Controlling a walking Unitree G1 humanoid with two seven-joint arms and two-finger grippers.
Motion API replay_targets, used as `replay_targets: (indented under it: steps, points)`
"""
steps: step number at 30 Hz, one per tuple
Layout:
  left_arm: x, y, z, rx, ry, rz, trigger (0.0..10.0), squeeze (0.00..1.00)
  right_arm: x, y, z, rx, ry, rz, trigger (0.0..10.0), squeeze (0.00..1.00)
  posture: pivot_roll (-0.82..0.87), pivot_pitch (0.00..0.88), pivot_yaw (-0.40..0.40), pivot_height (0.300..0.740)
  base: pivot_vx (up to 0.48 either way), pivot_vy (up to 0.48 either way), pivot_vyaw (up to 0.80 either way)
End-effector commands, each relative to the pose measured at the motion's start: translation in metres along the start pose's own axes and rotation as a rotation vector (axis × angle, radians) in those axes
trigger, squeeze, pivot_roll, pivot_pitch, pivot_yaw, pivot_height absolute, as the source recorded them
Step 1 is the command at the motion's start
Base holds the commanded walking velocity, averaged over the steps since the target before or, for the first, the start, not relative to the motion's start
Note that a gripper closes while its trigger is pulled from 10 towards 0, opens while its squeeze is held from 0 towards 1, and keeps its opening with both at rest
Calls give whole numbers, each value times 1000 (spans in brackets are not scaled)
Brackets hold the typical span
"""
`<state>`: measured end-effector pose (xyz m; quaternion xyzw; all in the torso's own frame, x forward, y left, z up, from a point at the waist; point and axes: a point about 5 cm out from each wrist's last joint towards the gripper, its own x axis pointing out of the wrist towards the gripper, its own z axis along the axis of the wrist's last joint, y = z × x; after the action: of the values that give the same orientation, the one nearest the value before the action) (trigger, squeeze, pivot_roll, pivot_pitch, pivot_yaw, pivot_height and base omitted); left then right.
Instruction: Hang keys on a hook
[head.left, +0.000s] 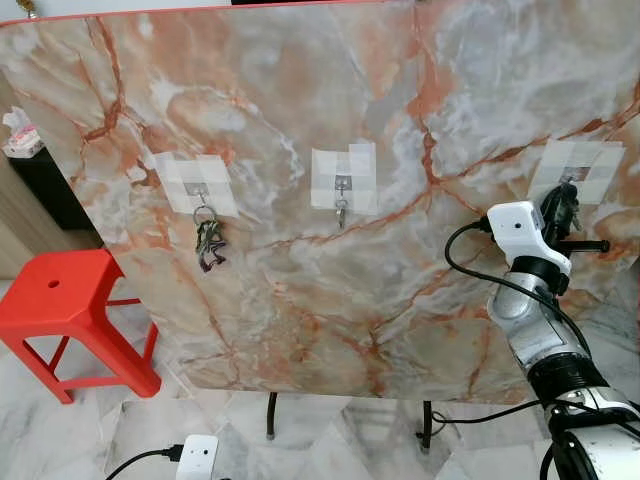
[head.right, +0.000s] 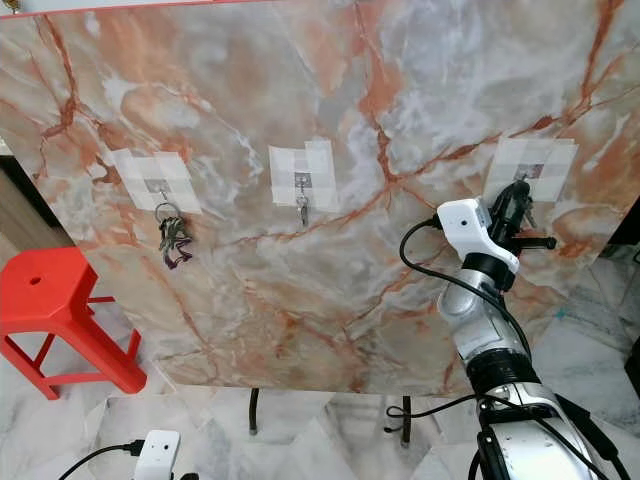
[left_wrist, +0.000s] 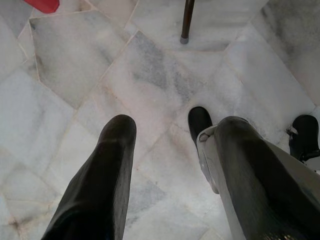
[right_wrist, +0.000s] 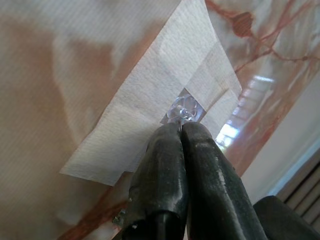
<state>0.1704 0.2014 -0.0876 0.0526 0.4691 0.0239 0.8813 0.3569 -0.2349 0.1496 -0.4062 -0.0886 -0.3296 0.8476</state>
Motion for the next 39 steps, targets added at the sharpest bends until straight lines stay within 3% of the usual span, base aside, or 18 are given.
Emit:
replay_targets:
  steps: [1,16,22,23,39]
  points:
    - [-1,3,-5,13,13,3,10000,0,3,2,9,21,-29,19,10000,0,-87,0,38,740,0,0,0]
    - [-1,4,-5,15,13,4,10000,0,1,5,10,17,-37,36,10000,0,-86,0,40,740,0,0,0]
    - [-1,4,-5,16,12,4,10000,0,0,3,9,84,-13,16,10000,55,-87,0,40,740,0,0,0]
    - [-1,4,-5,16,12,4,10000,0,0,3,9,99,-10,18,10000,1000,-87,0,40,740,0,0,0]
    - [-1,4,-4,15,12,5,10000,0,-10,14,12,145,-30,101,10000,1000,-88,0,40,740,0,0,0]
